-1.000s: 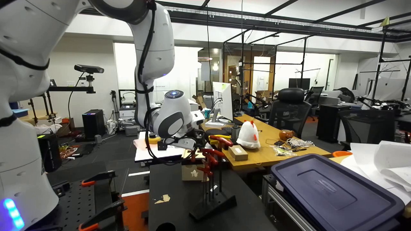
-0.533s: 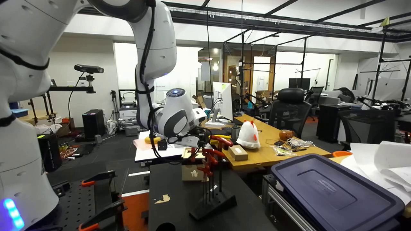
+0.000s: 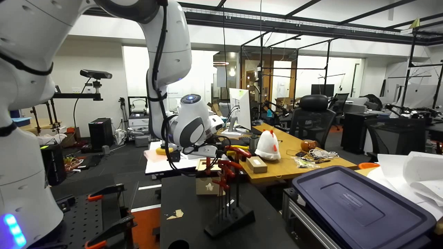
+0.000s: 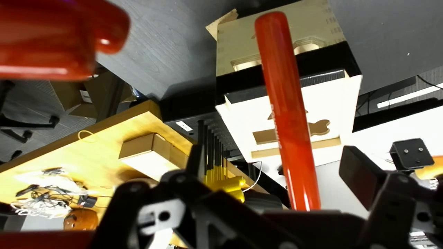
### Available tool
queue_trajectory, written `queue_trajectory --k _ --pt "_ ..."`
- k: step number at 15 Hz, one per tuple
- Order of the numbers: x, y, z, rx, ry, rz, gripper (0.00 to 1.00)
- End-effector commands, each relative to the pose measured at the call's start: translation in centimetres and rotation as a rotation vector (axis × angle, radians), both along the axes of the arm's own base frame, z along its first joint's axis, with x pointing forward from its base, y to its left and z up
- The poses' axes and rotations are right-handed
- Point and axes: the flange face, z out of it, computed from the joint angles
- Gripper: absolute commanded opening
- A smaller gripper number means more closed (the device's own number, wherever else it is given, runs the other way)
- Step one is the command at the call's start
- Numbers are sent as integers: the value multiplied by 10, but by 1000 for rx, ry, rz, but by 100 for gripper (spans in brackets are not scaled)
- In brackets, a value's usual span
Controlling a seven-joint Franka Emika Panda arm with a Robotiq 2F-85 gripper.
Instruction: Pick the tool with the red handle and put on the black object
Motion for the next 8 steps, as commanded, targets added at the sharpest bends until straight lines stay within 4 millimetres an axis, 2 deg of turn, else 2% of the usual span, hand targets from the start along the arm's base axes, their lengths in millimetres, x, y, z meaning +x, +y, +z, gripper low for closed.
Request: queue_trajectory --k 1,8 --pt "-7 3 -1 5 17 1 100" --pt "-14 10 -14 15 45 14 100"
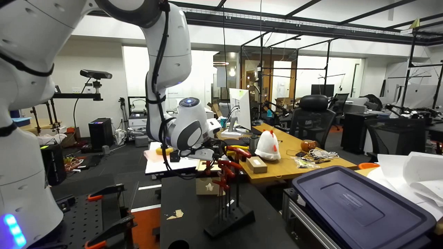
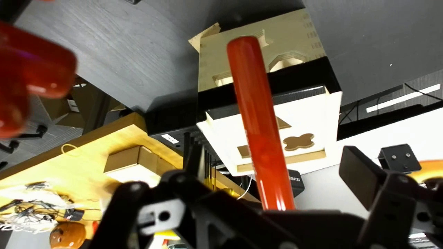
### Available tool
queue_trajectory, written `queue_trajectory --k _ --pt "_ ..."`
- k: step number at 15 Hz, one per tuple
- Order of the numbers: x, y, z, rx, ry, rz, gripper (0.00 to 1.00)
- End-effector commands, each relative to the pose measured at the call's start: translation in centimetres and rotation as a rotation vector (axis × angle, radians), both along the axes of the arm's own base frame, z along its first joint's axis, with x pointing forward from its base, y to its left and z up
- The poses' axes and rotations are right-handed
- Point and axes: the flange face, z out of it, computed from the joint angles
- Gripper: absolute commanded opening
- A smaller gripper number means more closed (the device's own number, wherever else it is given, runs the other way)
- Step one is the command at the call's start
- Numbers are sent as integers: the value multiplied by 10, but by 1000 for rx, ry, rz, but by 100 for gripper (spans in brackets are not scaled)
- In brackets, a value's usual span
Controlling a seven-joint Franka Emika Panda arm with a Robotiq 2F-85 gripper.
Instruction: Pick the tool with the red handle and put on the black object
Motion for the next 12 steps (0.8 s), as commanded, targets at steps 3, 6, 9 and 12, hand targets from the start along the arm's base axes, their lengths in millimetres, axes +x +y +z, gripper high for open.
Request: queue_trajectory --k 3,6,9,12 --pt "-8 4 -4 0 20 3 100" --pt "-8 3 -5 -5 26 7 100" --pt "-7 3 -5 -6 27 8 100" --pt "-7 2 -5 -7 28 7 100"
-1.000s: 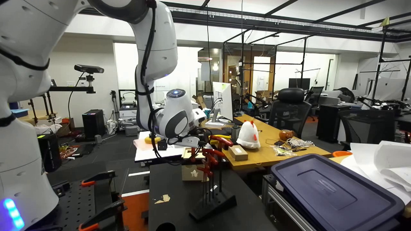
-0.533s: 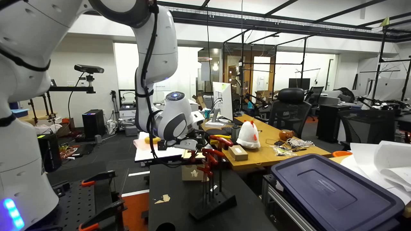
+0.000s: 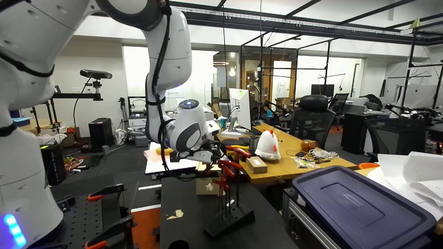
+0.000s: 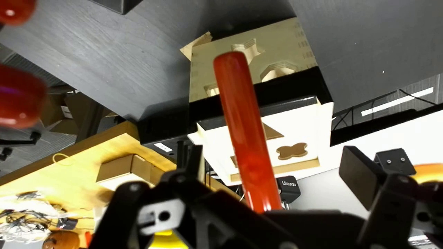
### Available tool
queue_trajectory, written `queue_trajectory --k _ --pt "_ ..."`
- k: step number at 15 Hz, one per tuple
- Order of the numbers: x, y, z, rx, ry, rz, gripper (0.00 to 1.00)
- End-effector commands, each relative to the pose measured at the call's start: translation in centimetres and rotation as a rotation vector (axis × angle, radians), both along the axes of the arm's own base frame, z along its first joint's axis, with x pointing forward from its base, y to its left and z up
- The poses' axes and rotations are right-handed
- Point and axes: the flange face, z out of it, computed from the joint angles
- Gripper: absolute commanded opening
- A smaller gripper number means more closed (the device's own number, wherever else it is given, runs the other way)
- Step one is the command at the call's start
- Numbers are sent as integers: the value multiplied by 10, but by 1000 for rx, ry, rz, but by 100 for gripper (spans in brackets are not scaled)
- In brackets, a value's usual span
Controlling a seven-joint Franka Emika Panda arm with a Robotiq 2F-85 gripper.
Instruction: Pick the tool with the red handle and put on the black object
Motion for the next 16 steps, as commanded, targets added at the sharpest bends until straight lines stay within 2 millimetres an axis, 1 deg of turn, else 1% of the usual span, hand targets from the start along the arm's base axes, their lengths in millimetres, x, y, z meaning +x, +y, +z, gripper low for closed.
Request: queue_trajectory --k 1,2,7,9,10,11,12,13,16 --pt "-3 -1 3 -11 7 -2 75" --pt "-3 -1 4 -11 4 1 74" --pt "-1 1 6 -19 1 11 34" --pt "0 2 6 -21 0 14 21" --pt "0 2 7 -22 -1 16 12" --pt "0 2 7 -23 -2 17 5" --pt "0 2 8 -24 -2 20 2" --pt "1 2 8 -25 -3 22 6" --pt "3 4 10 -34 -3 38 6"
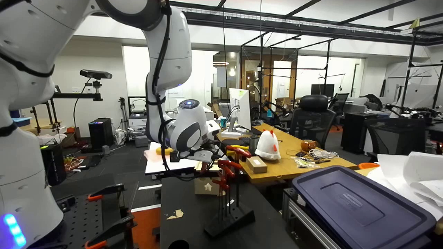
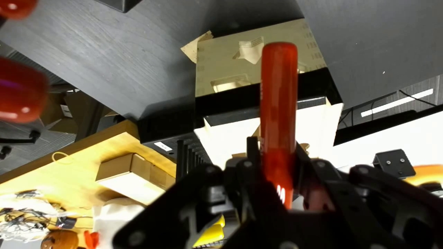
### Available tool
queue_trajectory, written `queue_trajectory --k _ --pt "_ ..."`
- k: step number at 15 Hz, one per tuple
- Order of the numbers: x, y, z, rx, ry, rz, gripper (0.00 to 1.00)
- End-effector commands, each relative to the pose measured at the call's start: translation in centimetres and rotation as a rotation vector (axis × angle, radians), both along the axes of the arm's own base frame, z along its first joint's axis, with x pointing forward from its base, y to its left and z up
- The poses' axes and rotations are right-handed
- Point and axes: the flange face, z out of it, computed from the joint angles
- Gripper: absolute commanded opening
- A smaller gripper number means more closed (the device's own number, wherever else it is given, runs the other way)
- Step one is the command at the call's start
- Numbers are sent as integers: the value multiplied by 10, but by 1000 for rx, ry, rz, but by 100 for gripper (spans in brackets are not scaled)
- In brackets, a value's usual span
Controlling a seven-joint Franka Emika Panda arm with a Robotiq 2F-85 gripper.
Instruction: Pick the tool with the red handle and put on the black object
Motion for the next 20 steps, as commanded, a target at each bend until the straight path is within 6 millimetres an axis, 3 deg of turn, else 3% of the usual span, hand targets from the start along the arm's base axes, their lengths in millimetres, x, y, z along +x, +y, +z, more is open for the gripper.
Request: queue_trajectory --k 1,6,13,20 --pt "3 4 11 -34 0 35 6" --pt "21 17 32 -111 43 94 6" --pt "58 40 81 -264 156 200 6" --pt "78 35 134 -352 182 230 6"
